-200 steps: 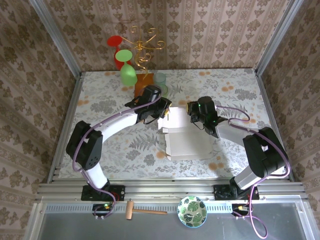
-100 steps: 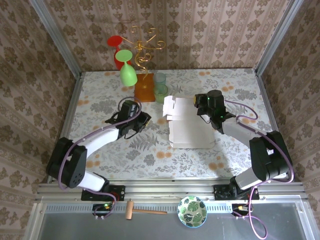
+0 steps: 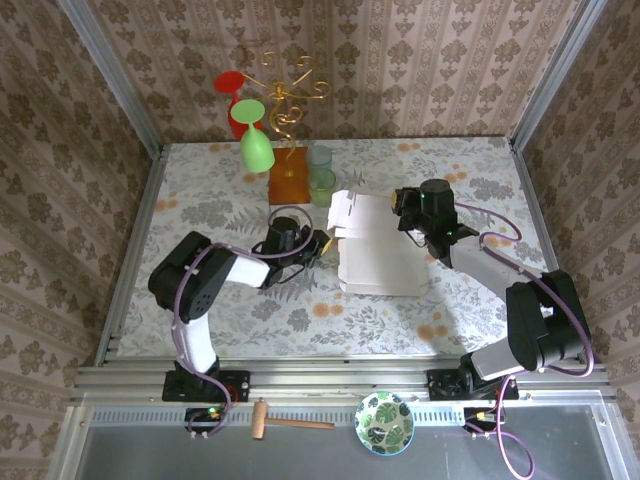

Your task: Fold the paper box

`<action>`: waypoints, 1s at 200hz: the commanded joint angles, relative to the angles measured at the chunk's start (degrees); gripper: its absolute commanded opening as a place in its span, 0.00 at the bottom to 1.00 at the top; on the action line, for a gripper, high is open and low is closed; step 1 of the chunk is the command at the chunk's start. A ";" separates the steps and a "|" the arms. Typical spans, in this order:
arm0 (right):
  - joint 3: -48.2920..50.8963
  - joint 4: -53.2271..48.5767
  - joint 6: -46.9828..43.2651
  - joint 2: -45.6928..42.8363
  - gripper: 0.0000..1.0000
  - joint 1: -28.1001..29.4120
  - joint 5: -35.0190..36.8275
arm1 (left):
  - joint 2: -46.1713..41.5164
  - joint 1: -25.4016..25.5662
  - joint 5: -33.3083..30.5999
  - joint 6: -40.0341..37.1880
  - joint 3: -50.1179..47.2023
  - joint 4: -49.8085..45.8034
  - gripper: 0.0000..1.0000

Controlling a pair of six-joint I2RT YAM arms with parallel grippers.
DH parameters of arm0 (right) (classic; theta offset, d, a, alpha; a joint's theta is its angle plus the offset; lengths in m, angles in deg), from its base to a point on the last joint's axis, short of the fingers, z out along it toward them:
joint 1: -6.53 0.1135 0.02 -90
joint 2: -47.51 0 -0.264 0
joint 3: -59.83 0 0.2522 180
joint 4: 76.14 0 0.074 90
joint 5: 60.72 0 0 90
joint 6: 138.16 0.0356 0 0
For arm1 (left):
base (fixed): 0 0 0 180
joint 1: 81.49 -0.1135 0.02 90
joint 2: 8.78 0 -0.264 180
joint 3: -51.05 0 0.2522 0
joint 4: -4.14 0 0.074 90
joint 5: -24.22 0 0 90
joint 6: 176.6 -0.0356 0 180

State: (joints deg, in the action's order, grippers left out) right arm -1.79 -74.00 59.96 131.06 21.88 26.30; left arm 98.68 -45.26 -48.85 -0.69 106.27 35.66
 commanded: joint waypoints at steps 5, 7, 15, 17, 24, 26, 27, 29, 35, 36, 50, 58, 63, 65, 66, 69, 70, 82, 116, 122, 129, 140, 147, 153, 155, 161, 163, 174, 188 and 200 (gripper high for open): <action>-1.97 -2.28 1.90 -0.97 0.00 -0.18 0.60 | 2.71 0.41 -2.56 4.99 0.50 11.81 0.15; -1.98 -2.28 1.96 -0.94 0.00 -0.16 0.59 | 2.92 0.49 -2.66 5.22 0.52 12.11 0.15; -2.06 -2.26 2.17 -0.71 0.00 -0.15 0.61 | 3.71 0.78 -2.97 6.17 0.65 13.23 0.16; -2.04 -2.27 2.29 -0.63 0.00 -0.17 0.59 | 3.89 0.82 -3.18 6.43 0.56 13.60 0.16; -2.07 -1.91 2.46 -0.45 0.00 -0.16 0.57 | 4.51 1.22 -4.12 7.58 0.39 15.13 0.17; -2.11 -1.81 2.48 -0.44 0.00 -0.20 0.51 | 4.71 1.26 -4.34 7.84 0.32 15.62 0.18; -2.09 -1.78 2.46 -0.42 0.00 -0.17 0.47 | 4.79 1.28 -4.48 7.94 0.31 15.80 0.18; -2.16 -1.69 2.59 -0.28 0.00 -0.16 0.44 | 4.98 1.41 -4.65 8.13 0.23 16.07 0.18; -2.37 -1.74 2.61 -0.10 0.00 -0.17 0.20 | 5.43 1.55 -5.17 8.54 0.21 17.31 0.19; -2.37 -1.74 2.61 -0.10 0.00 -0.17 0.20 | 5.55 1.52 -5.16 8.60 0.21 17.44 0.19; -2.76 -1.75 2.75 0.25 0.00 -0.21 -0.03 | 6.31 1.74 -5.46 8.85 0.61 18.21 0.21; -2.77 -1.66 2.88 0.26 0.00 -0.16 -0.01 | 6.44 1.87 -5.58 8.51 0.90 18.14 0.22; -2.77 -1.50 3.04 0.35 0.00 -0.12 0.00 | 6.52 1.99 -5.44 8.32 1.11 17.97 0.23; -2.77 -1.49 3.05 0.37 0.00 -0.14 0.04 | 6.60 2.05 -5.36 8.29 1.27 17.86 0.23; -2.77 -1.44 3.10 0.33 0.00 -0.14 0.06 | 6.61 2.07 -5.34 8.26 1.31 17.80 0.23; -2.65 -1.34 3.21 0.38 0.00 -0.17 0.08 | 6.62 2.09 -5.32 8.18 1.46 17.75 0.23; -2.67 -1.36 3.21 0.34 0.00 -0.18 0.06 | 6.67 2.09 -5.32 8.16 1.49 17.79 0.23; -2.50 -1.21 3.44 0.31 0.00 -0.23 0.11 | 6.88 2.56 -5.24 8.01 1.71 17.61 0.24; -2.64 -1.27 3.67 0.47 0.00 -0.12 -0.05 | 5.79 3.21 -5.46 5.60 1.77 13.83 0.30; -2.63 -1.27 3.62 0.47 0.00 -0.10 -0.01 | 5.51 3.28 -5.22 4.92 2.07 12.61 0.32; -2.67 -1.43 3.68 0.38 0.00 -0.01 -0.01 | 5.39 3.24 -4.95 4.05 2.54 11.12 0.32; -2.46 -1.68 3.58 0.26 0.00 0.04 0.06 | 5.01 3.35 -4.15 2.26 3.55 7.54 0.32; -2.42 -1.67 3.53 0.21 0.00 0.20 0.02 | 4.55 3.60 -4.22 1.04 4.02 4.89 0.32; -2.33 -1.66 3.56 0.21 0.00 0.18 0.16 | 4.01 3.67 -4.41 -0.31 4.43 2.36 0.32; -2.26 -1.66 3.61 0.23 0.00 0.15 0.17 | 3.84 3.81 -4.55 -0.70 4.54 1.48 0.32; -2.09 -1.66 3.60 0.21 0.00 0.11 0.17 | 3.18 3.90 -4.98 -2.04 4.75 -1.08 0.32; -2.12 -1.62 3.60 0.21 0.00 0.11 0.17 | 3.01 3.95 -5.15 -2.50 4.81 -1.66 0.32; -1.98 -1.51 3.52 0.21 0.00 0.12 0.17 | 1.71 4.24 -6.17 -4.95 5.06 -6.53 0.32; -1.98 -1.80 3.26 0.22 0.00 0.22 0.17 | 0.05 4.43 -7.08 -8.82 6.11 -12.60 0.34; -1.91 -1.84 2.82 0.21 0.00 0.33 0.17 | -0.99 4.92 -7.77 -12.58 8.03 -16.88 0.35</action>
State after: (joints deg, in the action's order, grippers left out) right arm -2.86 -75.33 62.88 131.12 21.90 26.17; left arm 101.54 -41.22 -54.51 -3.46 110.68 32.01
